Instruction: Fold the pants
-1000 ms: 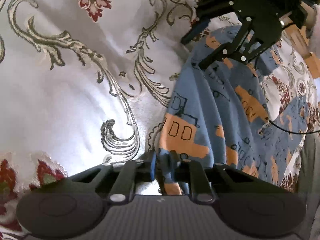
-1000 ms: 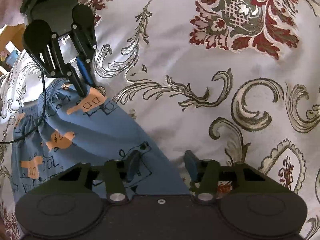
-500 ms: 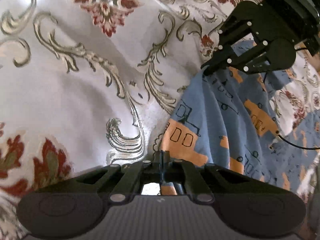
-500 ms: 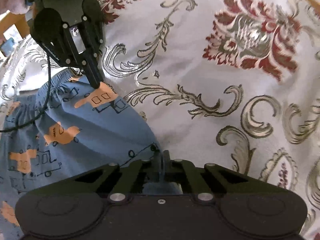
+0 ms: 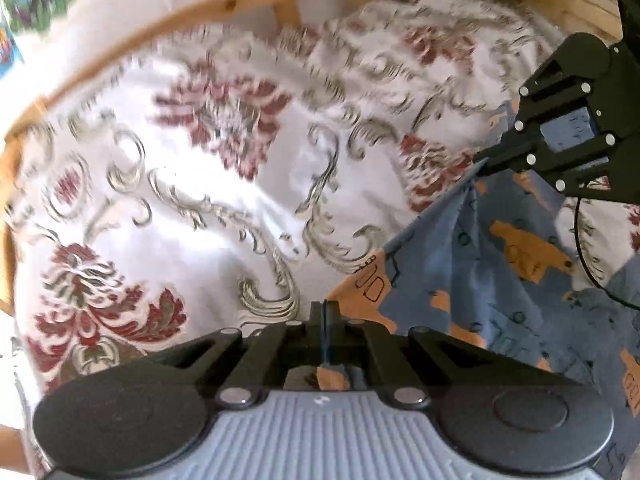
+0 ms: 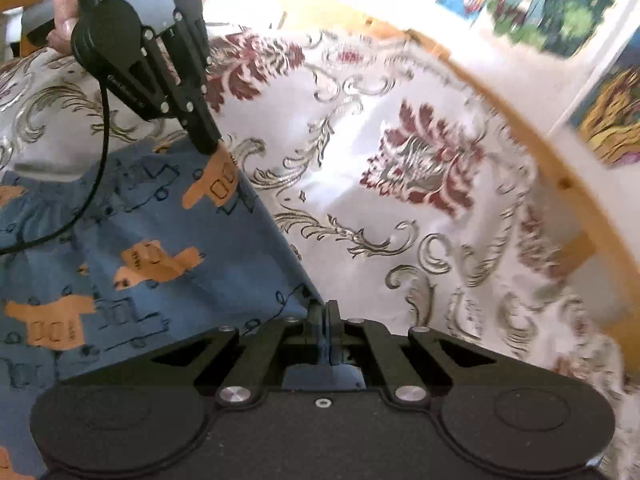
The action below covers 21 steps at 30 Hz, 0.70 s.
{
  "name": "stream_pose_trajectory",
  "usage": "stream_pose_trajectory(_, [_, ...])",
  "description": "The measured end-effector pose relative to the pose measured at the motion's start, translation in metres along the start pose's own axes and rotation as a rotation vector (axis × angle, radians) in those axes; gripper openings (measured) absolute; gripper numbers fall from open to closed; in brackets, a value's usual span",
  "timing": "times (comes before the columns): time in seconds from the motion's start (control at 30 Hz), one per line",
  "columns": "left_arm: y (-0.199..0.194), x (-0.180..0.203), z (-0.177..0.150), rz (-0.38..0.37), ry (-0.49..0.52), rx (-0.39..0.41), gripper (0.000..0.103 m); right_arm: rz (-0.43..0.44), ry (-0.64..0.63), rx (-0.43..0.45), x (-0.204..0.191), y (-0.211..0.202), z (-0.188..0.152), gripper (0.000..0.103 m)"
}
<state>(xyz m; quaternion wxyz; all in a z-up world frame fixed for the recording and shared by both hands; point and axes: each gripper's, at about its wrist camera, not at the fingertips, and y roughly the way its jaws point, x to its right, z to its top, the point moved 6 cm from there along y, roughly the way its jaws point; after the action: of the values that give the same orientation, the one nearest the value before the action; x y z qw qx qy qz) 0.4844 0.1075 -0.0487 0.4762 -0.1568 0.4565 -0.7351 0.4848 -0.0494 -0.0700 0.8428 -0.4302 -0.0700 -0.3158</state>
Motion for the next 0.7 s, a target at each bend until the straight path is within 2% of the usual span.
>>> stream_pose_trajectory(0.17, [-0.046,0.033,-0.014,0.038,0.039,0.103,0.000,-0.084,0.005,0.009,-0.036,-0.048,-0.007,0.000])
stream_pose_trajectory(0.37, [-0.097,0.081,-0.051,0.048,0.069,0.199,0.000,-0.194,0.001,-0.009,-0.104,-0.107,-0.020,0.000])
stream_pose_trajectory(0.47, [-0.115,0.103,-0.076,0.069,0.118,0.243,0.000,-0.241,-0.014,-0.028,-0.145,-0.127,-0.030,0.000])
stream_pose_trajectory(0.53, [-0.126,0.119,-0.096,0.107,0.194,0.274,0.000,-0.285,-0.042,-0.033,-0.170,-0.137,-0.036,0.000])
stream_pose_trajectory(0.63, [-0.129,0.142,-0.126,0.126,0.254,0.275,0.000,-0.341,-0.076,-0.037,-0.205,-0.146,-0.044,0.000])
stream_pose_trajectory(0.7, [-0.125,0.155,-0.143,0.140,0.288,0.266,0.000,-0.343,-0.067,-0.050,-0.224,-0.144,-0.051,0.000])
